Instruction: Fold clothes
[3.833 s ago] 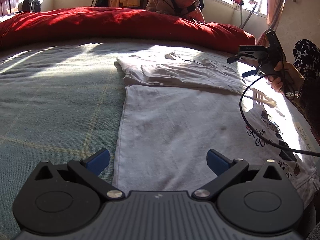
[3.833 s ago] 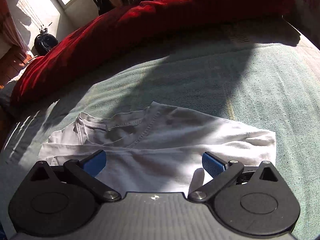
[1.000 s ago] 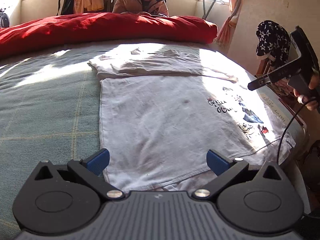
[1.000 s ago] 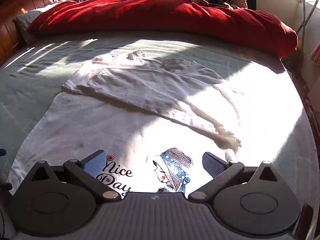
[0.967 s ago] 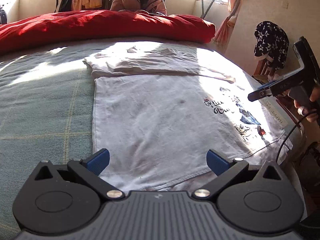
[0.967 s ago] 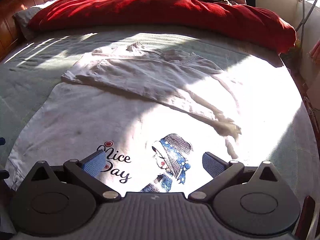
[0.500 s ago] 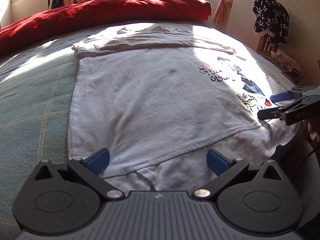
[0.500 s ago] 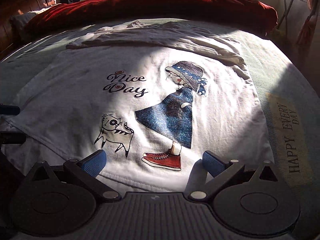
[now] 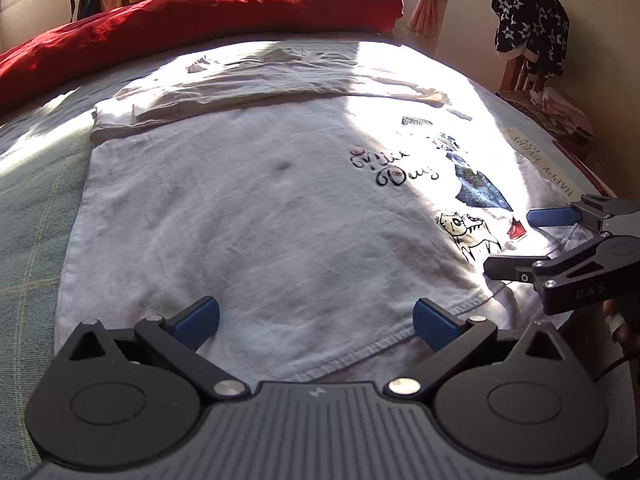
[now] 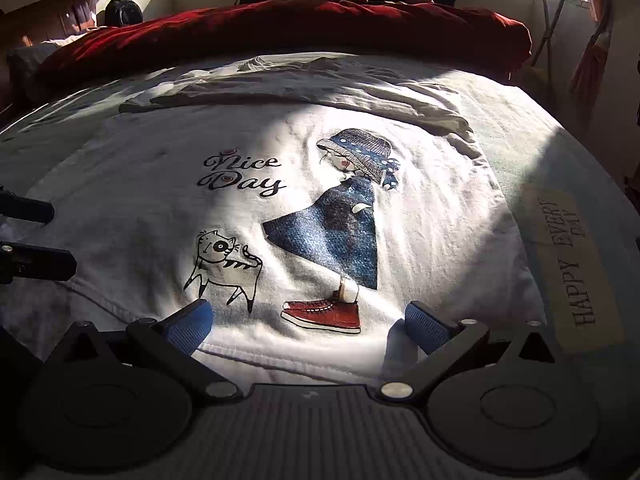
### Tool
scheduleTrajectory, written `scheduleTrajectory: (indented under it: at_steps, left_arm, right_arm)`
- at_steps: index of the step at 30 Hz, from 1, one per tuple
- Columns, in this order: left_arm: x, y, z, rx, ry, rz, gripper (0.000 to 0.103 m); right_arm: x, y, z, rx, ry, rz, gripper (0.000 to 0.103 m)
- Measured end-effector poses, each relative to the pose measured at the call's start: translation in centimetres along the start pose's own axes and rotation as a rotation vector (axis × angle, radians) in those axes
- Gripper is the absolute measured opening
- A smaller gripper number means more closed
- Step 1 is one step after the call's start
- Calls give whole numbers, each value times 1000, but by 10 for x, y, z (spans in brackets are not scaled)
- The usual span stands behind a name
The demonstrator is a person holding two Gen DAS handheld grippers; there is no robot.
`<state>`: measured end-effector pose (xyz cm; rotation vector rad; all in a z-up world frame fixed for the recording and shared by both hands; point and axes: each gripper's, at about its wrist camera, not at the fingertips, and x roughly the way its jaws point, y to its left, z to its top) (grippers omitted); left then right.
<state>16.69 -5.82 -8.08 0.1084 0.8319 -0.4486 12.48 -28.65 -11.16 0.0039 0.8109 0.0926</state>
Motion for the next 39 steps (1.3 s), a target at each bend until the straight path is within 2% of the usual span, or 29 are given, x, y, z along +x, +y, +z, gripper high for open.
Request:
scheduleTrajectory:
  at_steps: [8, 14, 22, 28, 32, 39]
  left_arm:
    - [1, -3, -16, 20, 5, 3, 102]
    - [-2, -12, -8, 27, 13, 47, 102]
    - [6, -15, -17, 62, -9, 61, 102]
    - [5, -18, -14, 70, 3, 82, 102]
    - [0, -26, -10, 107, 3, 140, 102]
    - [-11, -43, -8, 277, -36, 295, 102]
  right_arm:
    - [1, 0, -2, 11, -13, 0, 103]
    - [0, 0, -3, 10, -19, -2, 103]
    - [0, 1, -3, 10, -21, -7, 103]
    - [0, 2, -4, 11, -24, -9, 103]
    - [0, 2, -4, 11, -27, -9, 103]
    - [0, 3, -7, 0, -49, -16, 103]
